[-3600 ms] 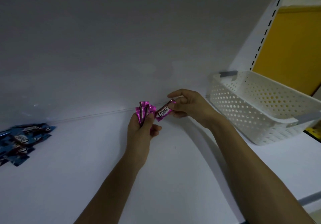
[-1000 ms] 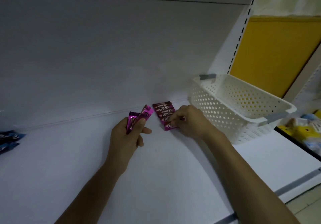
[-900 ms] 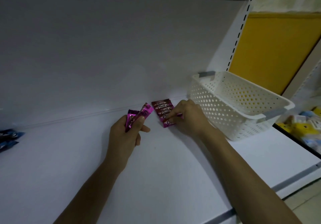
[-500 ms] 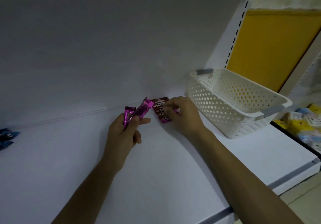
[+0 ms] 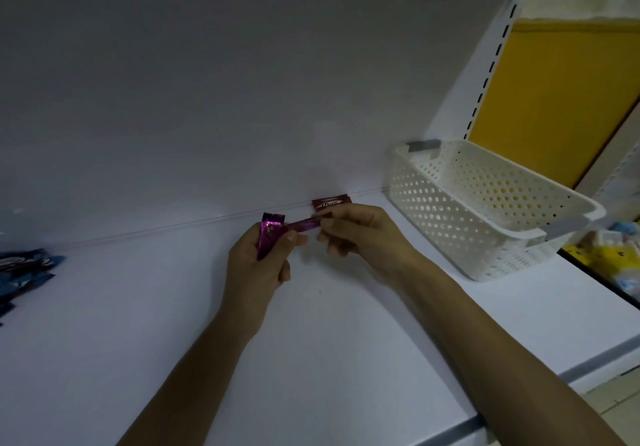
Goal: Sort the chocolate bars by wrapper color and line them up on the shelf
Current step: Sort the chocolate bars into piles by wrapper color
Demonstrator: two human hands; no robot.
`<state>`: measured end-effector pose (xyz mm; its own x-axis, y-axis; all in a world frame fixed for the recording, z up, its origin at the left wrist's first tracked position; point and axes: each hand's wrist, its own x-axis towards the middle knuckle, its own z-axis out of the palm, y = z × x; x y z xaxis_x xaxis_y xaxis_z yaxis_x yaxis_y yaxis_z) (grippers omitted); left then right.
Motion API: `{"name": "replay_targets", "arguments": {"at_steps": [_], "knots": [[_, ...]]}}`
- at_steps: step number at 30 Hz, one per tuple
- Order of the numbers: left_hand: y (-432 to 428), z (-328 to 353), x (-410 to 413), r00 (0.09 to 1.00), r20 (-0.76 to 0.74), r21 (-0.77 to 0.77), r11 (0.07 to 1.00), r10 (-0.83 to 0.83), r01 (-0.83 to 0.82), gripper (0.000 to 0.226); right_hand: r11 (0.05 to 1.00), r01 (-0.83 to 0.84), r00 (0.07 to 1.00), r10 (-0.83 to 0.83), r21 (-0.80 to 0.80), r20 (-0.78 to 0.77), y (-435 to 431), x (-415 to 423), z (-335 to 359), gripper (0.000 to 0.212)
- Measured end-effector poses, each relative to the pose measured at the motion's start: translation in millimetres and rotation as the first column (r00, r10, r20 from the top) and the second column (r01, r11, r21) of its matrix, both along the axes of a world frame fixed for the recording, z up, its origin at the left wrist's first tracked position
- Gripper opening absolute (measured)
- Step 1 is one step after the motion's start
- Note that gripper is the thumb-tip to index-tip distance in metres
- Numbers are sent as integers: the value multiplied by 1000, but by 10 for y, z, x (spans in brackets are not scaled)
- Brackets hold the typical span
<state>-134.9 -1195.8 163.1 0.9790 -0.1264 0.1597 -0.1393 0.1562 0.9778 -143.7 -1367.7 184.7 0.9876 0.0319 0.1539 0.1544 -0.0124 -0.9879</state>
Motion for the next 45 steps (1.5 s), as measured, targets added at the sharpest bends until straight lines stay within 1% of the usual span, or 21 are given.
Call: {"name": "replay_targets", "arguments": {"at_steps": [2,3,4,6,7,8,10,15,17,19,21,22,23,25,27,28,30,33,37,42,45], "knots": [[10,27,-10,1000,-12,-54,998,-26,26,20,999,-2,1000,3,45,-7,-18,7,11,21],[14,32,-14,999,-14,-69,997,-36,35,26,998,-5,1000,5,56,-11,-26,7,16,20],[16,35,-16,999,-17,-77,996,-37,36,27,998,-5,1000,6,55,-8,-33,12,13,17],[15,15,-2,999,-29,-79,997,-25,22,12,1000,-2,1000,1,20,16,-34,21,-5,15],[14,-2,12,999,-38,-82,997,-9,6,11,1000,-1,1000,1,1,27,-31,30,-20,16],[13,-18,24,999,-46,-82,997,6,-10,17,1000,-4,1000,5,-7,28,-28,37,-33,22],[16,-35,35,998,-57,-90,995,24,-29,19,1000,-26,1000,26,-5,-8,-21,36,-43,32],[18,-44,37,999,-50,-105,994,19,-25,12,994,-83,995,80,-65,-54,-25,15,-39,12],[16,-39,31,1000,-24,-53,999,0,-2,8,998,-57,997,56,-16,-48,-21,32,-38,8],[5,-35,8,1000,17,50,999,-19,18,2,998,-13,999,15,58,-49,-25,54,-40,5],[-14,-16,-15,999,46,103,995,-12,7,9,987,52,998,-47,149,-42,-48,71,-27,9],[-23,-3,-19,999,43,92,996,-2,-2,11,982,87,996,-82,170,-33,-71,76,-14,13],[-29,16,-19,1000,21,54,999,8,-9,11,982,124,992,-124,144,-11,-107,80,-7,17],[-30,33,-11,999,-44,-45,999,28,-30,13,968,242,968,-237,-67,78,-209,80,2,21],[-22,14,-2,997,-55,-58,997,47,-50,16,890,358,932,-321,-283,168,-323,104,-10,19],[-20,2,-4,998,-44,-42,998,47,-49,16,853,384,922,-334,-353,194,-373,117,-21,17],[-17,-12,-12,999,-30,-23,999,39,-39,16,784,374,927,-310,-496,210,-448,141,-51,13],[-11,-13,-9,1000,-15,-25,999,27,-27,13,653,284,958,-229,-702,174,-483,133,-91,17],[-4,-11,0,1000,-17,-34,999,3,-3,12,569,246,965,-219,-785,143,-441,79,-83,16],[-1,-14,-12,1000,-9,-15,1000,2,-2,8,415,309,946,-230,-856,230,-367,85,-68,15],[-3,-17,-6,1000,-26,-21,1000,-18,18,12,337,355,931,-209,-872,299,-328,93,-82,18]]}}
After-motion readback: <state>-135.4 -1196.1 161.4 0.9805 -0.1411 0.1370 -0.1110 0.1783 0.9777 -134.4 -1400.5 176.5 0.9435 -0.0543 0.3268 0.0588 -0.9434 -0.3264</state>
